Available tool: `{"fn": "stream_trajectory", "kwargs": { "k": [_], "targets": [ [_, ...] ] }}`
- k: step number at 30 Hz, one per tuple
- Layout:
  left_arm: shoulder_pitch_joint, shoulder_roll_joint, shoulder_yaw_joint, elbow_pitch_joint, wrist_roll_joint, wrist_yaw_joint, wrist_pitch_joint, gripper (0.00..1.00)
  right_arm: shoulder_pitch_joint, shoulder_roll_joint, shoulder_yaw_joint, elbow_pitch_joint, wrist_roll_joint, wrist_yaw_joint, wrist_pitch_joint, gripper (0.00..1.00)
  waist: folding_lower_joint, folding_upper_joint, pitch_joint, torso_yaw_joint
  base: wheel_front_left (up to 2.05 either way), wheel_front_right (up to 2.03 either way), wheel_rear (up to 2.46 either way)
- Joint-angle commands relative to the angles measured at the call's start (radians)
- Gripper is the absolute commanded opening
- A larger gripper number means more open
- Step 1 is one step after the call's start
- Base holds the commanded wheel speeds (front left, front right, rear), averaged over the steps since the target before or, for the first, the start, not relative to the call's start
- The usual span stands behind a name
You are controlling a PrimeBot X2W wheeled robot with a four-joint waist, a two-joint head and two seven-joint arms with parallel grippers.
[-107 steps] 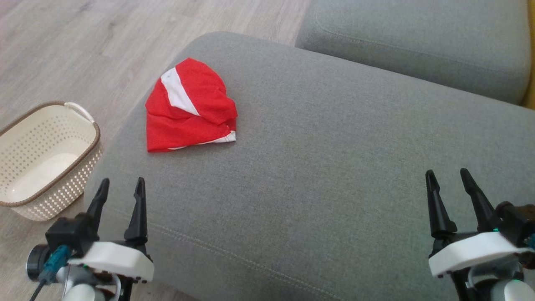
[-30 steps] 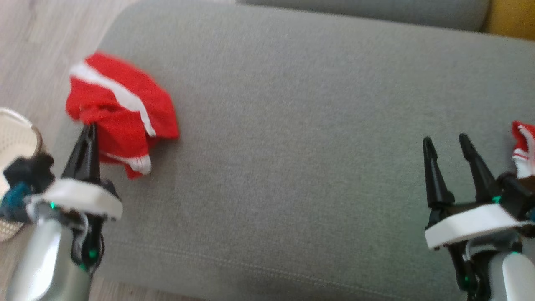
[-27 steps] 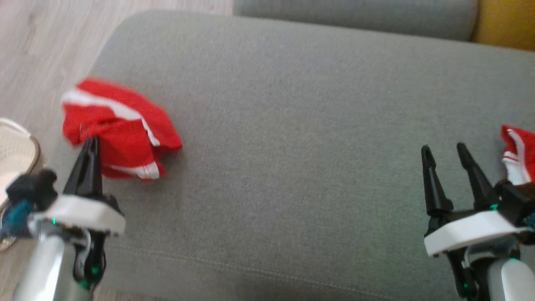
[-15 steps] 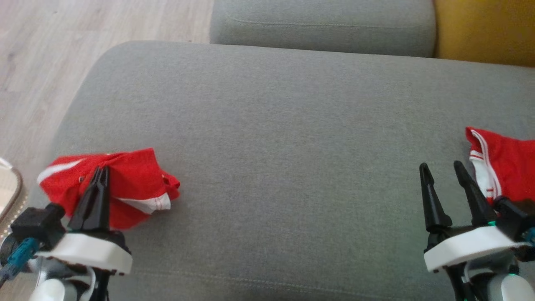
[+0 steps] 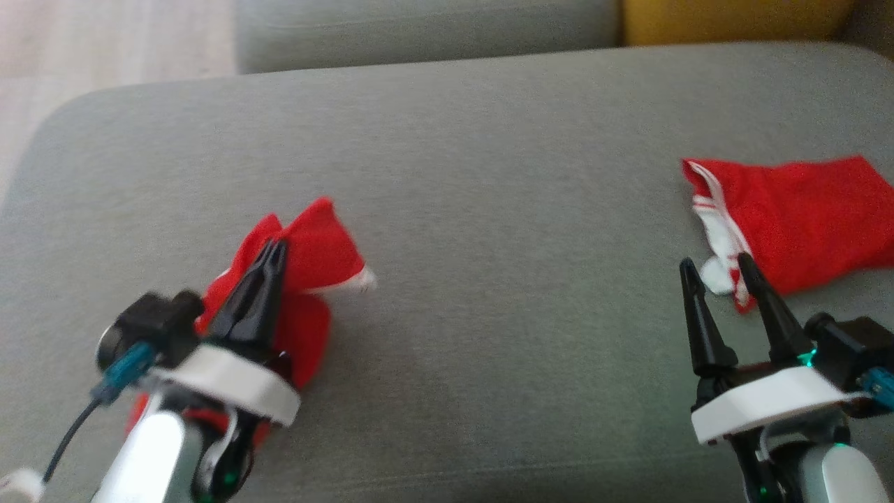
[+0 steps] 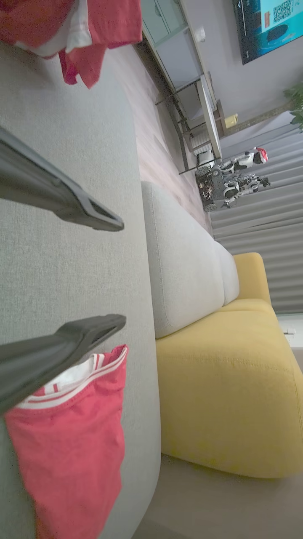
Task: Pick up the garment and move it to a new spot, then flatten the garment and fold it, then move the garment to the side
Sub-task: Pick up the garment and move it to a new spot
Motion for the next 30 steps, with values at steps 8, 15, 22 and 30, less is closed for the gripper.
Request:
{"fn": "stream_trajectory", "kwargs": {
  "k": [8, 15, 22, 30],
  "targets": [
    [-0.24, -0.05, -0.062, 0.063, 0.044, -0.061, -0.033, 0.0, -0.074, -0.006, 0.026, -0.044, 0.005, -0.001, -0.025, 1.0, 0.0001, 0.0, 0.11, -0.165, 0.0, 0.0, 0.0],
    [-0.35, -0.099, -0.148, 0.157, 0.049, -0.093, -0.038, 0.0, -0.094, -0.006, 0.038, -0.039, 0.018, -0.001, -0.051, 1.0, 0.0001, 0.0, 0.173, -0.211, 0.0, 0.0, 0.0],
    [-0.39, -0.117, -0.236, 0.3, 0.011, -0.113, -0.042, 0.25, -0.112, -0.006, 0.042, -0.024, 0.027, -0.001, -0.076, 1.0, 0.0001, 0.0, 0.209, -0.217, 0.0, 0.0, 0.0],
    [-0.383, -0.105, -0.271, 0.323, 0.011, -0.106, -0.09, 1.0, -0.115, -0.006, 0.017, 0.004, 0.024, -0.001, -0.084, 1.0, 0.0001, 0.0, 0.182, -0.165, 0.0, 0.0, 0.0]
  ]
}}
